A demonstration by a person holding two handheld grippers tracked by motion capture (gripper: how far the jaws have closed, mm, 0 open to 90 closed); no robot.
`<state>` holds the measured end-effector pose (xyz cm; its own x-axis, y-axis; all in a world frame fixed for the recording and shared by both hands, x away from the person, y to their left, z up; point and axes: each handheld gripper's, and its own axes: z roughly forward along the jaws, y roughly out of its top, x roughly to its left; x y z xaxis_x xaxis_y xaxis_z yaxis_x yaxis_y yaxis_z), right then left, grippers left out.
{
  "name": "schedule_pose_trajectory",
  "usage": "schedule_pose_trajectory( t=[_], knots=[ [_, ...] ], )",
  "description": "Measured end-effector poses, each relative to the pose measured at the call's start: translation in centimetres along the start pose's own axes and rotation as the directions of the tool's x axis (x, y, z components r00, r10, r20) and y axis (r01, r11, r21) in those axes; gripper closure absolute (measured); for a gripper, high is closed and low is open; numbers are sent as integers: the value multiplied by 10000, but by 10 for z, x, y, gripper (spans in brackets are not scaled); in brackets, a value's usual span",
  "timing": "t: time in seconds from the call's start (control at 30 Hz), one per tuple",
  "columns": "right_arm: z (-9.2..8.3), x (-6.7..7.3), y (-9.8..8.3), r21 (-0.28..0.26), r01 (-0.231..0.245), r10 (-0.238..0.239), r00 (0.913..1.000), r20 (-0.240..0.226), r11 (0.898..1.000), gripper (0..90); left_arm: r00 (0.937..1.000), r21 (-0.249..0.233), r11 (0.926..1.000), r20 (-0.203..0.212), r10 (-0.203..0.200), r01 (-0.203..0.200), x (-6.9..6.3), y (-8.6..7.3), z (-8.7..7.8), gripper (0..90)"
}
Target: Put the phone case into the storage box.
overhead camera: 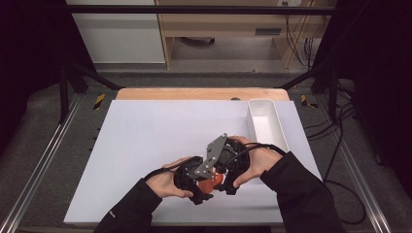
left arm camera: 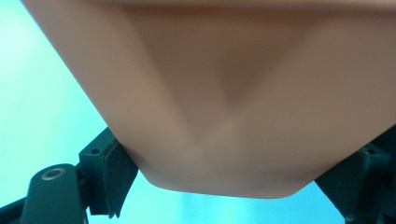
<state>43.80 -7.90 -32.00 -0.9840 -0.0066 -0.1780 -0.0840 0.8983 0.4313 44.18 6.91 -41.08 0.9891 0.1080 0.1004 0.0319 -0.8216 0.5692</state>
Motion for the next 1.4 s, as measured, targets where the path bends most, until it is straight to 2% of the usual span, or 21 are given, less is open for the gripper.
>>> schedule_pose_trajectory(
  t=[0.27,0.37,0.57,0.77,0.93,1.17,1.2,1.4],
  knots=[
    [-10,0,-3,-236,-2,6,9998,178,9997,47,9997,-196,9996,-85,-228,227,1,-8,-7,156],
    [-13,-1,-5,-415,-150,161,9995,266,9990,46,9997,-225,9995,-88,-231,229,2,-11,-9,156],
    [-17,-2,-12,-672,-280,306,9988,388,9974,42,9987,-585,9970,-102,-505,498,2,-18,-12,156],
    [-19,-3,-22,-1056,-594,644,9969,451,9926,40,9983,-850,9947,-36,-583,577,0,-23,-13,155],
    [-19,-3,-30,-1625,-834,919,9947,454,9832,37,9975,-1085,9916,15,-707,704,1,-28,-15,155],
    [-17,-4,-39,-2472,-1239,1383,9895,416,9610,38,9961,-1359,9869,-25,-877,865,-1,-31,-17,155],
    [-16,-4,-40,-2497,-1237,1388,9893,439,9604,37,9961,-1401,9864,-46,-877,862,-1,-31,-17,155],
    [-11,-2,-46,-3087,-1503,1638,9863,181,9392,34,9940,-1852,9766,81,-1095,1091,0,-34,-21,155]
  ],
)
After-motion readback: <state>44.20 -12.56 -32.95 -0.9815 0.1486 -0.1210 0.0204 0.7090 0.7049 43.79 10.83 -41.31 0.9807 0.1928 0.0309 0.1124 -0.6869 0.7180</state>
